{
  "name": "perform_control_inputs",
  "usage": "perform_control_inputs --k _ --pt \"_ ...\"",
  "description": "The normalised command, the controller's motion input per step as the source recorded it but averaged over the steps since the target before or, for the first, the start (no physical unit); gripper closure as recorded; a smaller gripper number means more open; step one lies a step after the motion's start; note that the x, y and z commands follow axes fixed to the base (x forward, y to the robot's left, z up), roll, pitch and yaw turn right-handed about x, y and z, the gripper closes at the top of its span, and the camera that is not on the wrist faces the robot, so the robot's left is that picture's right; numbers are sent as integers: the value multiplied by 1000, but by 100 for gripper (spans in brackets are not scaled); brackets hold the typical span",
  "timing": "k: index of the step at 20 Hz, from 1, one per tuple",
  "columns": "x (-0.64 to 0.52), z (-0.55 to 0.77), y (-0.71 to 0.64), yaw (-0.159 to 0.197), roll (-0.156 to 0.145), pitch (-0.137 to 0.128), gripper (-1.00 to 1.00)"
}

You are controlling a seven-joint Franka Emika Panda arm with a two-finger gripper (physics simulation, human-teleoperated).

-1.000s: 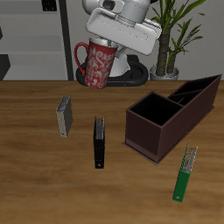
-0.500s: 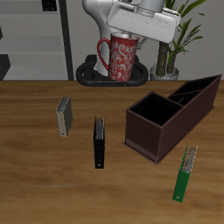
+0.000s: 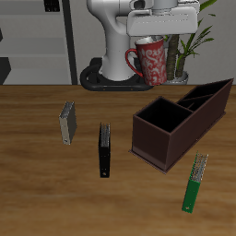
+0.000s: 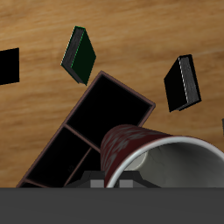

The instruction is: Place the red mug into the left desk caddy's right compartment and place the green book into the left desk caddy's back compartment

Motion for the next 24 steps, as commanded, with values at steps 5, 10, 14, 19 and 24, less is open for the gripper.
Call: perform_control_inputs --k 5,10,14,19,24 --pt "84 60 186 11 -1 -10 100" --pt "175 58 120 0 -29 -6 100" --pt "267 101 156 38 -57 -23 100" --pt "309 -6 16 -16 -26 19 100" --pt "241 -170 94 -3 -16 26 100"
